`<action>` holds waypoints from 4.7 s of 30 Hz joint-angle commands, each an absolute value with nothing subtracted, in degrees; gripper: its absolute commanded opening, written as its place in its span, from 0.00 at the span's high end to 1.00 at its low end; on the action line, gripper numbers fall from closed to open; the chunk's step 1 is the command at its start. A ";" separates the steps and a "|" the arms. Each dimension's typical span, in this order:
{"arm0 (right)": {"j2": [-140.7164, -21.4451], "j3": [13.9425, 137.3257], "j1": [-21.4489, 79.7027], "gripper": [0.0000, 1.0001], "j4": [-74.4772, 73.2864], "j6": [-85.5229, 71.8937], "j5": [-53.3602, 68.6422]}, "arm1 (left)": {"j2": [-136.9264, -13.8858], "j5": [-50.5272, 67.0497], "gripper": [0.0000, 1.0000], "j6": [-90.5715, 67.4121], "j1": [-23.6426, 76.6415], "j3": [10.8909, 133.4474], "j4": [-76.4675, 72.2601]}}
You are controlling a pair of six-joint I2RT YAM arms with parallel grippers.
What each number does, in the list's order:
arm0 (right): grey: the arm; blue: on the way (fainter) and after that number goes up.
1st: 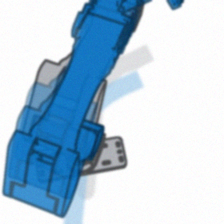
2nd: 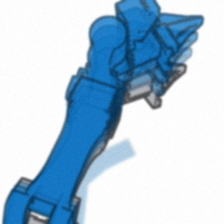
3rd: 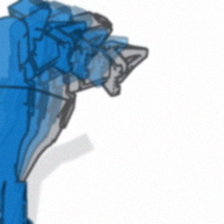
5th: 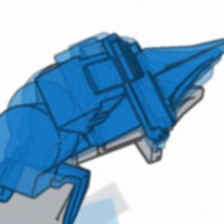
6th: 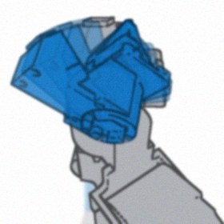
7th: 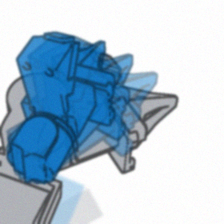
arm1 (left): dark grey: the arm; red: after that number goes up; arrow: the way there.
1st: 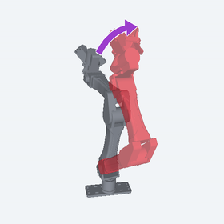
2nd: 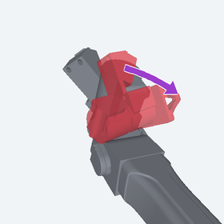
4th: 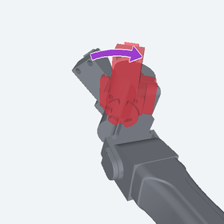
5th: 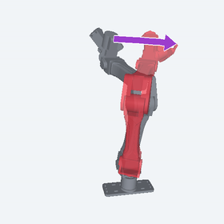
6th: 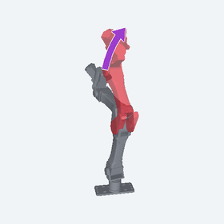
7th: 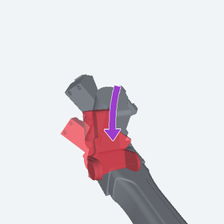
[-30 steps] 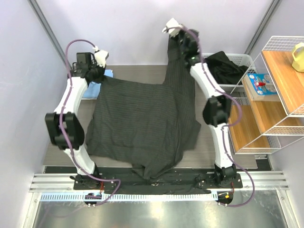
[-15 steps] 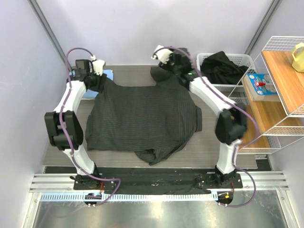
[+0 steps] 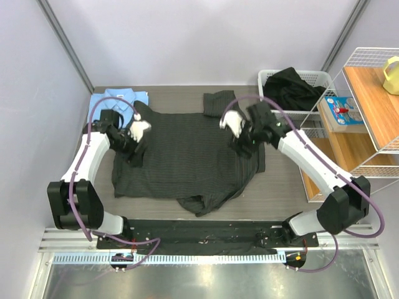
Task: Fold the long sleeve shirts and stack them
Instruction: Flatten the shirt out
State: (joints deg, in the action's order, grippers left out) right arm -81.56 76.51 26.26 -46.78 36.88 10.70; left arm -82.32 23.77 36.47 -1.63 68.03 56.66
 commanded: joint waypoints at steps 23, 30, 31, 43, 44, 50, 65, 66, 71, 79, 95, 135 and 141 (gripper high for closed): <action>-75.24 46.32 46.50 0.53 -38.94 40.17 6.34 | -94.04 9.50 0.39 39.46 3.08 60.73 51.77; -66.99 45.25 41.41 0.99 -43.14 44.90 1.31 | -98.08 6.86 0.74 39.81 2.99 61.61 50.36; -65.93 46.05 38.96 0.99 -44.20 45.70 2.54 | -98.35 6.77 0.79 39.64 2.90 61.87 50.27; -66.16 55.62 17.59 0.99 -51.51 58.70 7.64 | -107.05 0.88 1.00 37.62 0.26 68.89 48.34; -67.49 57.98 16.01 0.99 -51.33 58.54 9.21 | -107.40 1.05 1.00 37.44 -1.56 69.52 48.51; -75.66 66.08 14.06 0.99 -49.84 51.88 13.79 | -98.81 18.21 0.73 39.90 -1.85 71.54 53.61; -86.13 71.63 16.88 0.99 -47.55 42.10 13.80 | -78.38 18.03 0.36 48.24 47.35 63.73 48.36; -86.57 71.89 16.79 0.99 -47.46 41.93 13.71 | -79.62 16.54 0.36 49.12 49.46 63.29 46.43; -89.12 73.47 16.87 0.99 -46.93 40.08 13.36 | -87.00 11.25 0.37 53.43 57.91 61.97 40.70; -91.58 73.65 16.88 0.99 -46.23 38.94 14.15 | -98.95 4.58 0.40 56.95 61.79 61.35 30.51; -89.12 72.51 16.87 0.99 -46.41 37.35 15.38 | -85.37 36.63 1.00 26.26 61.70 79.44 44.39; -84.02 59.59 18.37 0.91 -49.22 34.10 18.37 | -104.58 22.41 0.26 45.07 72.95 79.33 35.84; -85.34 59.41 18.19 0.90 -48.78 33.58 20.12 | -111.97 21.36 0.25 47.20 72.95 83.14 35.96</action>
